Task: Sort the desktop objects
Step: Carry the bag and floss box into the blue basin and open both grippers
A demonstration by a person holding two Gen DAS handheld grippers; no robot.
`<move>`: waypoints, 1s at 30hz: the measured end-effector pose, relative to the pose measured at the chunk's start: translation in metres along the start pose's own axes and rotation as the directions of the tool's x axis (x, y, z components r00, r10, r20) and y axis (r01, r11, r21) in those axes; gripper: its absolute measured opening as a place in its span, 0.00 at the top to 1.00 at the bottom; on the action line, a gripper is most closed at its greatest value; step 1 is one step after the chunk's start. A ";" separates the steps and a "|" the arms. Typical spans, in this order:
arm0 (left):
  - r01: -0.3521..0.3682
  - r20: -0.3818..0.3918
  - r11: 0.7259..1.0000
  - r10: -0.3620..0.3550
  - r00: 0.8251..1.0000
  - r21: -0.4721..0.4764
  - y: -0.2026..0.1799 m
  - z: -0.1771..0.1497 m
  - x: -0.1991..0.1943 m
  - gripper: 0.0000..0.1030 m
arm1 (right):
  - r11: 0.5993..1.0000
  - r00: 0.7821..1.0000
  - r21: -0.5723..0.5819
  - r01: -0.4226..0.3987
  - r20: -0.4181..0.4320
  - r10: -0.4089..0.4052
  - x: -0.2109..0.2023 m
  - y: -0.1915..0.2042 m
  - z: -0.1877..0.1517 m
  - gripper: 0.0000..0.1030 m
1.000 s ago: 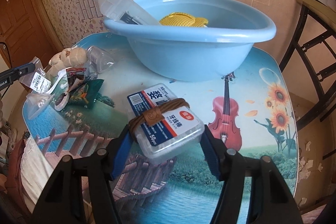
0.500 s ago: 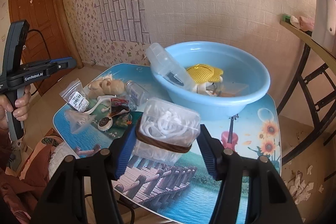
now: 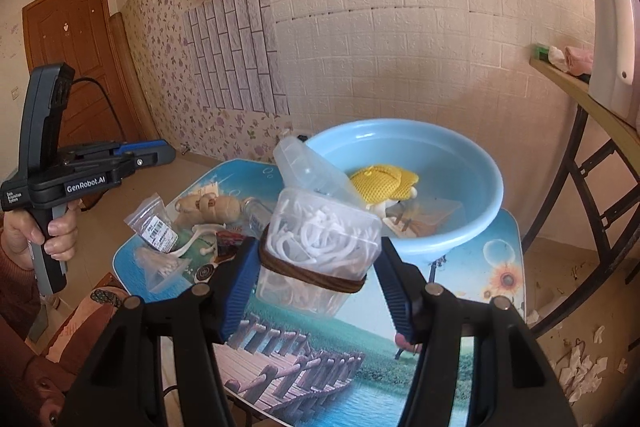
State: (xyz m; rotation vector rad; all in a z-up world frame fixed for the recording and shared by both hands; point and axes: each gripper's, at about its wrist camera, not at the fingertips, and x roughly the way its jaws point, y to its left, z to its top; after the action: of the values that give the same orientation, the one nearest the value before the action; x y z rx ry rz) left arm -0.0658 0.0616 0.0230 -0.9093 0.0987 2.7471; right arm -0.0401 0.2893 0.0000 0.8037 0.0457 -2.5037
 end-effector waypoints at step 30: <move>0.086 -0.014 0.977 -0.085 0.996 0.195 -0.101 0.061 0.100 0.59 | 0.987 0.993 0.119 0.106 -0.060 -0.099 0.077 -0.075 0.031 0.43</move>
State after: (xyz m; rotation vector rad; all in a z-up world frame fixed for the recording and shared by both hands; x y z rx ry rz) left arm -0.1536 0.1886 0.0137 -0.8476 0.3179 2.6002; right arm -0.1464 0.3142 -0.0258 0.9406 -0.0489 -2.6013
